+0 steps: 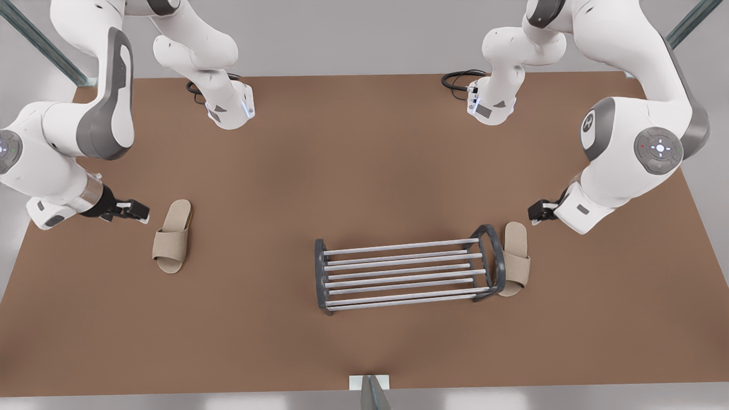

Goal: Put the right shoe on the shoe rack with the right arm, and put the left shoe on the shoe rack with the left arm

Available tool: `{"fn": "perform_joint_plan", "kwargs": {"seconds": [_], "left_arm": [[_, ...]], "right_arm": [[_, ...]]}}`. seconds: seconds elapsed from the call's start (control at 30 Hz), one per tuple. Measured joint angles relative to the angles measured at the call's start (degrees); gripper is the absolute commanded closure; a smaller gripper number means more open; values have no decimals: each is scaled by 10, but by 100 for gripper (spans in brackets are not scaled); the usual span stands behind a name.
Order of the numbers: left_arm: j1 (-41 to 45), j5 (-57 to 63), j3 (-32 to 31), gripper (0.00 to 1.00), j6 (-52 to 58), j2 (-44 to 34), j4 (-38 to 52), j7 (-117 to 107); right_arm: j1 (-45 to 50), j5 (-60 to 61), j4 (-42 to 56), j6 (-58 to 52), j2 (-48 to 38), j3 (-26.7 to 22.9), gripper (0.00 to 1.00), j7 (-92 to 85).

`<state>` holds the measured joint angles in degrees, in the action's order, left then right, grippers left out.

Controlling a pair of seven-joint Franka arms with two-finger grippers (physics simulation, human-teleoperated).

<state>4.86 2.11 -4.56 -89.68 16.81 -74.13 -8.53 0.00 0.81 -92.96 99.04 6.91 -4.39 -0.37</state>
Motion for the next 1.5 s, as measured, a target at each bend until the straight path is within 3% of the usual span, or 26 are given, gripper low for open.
{"fn": "perform_joint_plan", "kwargs": {"seconds": [0.17,0.33,0.57,0.73,0.9,1.1,1.5], "left_arm": [[0,-1,3,0,-23,-14,-43,-5],[8,0,32,0,-225,-149,-413,-2],[18,-1,80,0,-614,-144,-648,35],[-3,30,102,0,-875,-66,-673,57],[-4,140,138,0,-1003,-41,-674,66],[-6,220,142,0,-1066,-8,-672,48],[-19,231,142,0,-1098,87,-630,22]], "right_arm": [[-16,6,-143,84,-32,0,0,-12],[-28,8,-274,273,30,0,0,-28],[-41,8,-363,531,88,-2,0,-54],[-65,8,-399,612,76,-6,0,-74],[-68,8,-451,638,53,-14,0,-90],[-107,8,-464,652,57,-14,0,-115],[-115,8,-478,660,83,-26,0,-179]]}}
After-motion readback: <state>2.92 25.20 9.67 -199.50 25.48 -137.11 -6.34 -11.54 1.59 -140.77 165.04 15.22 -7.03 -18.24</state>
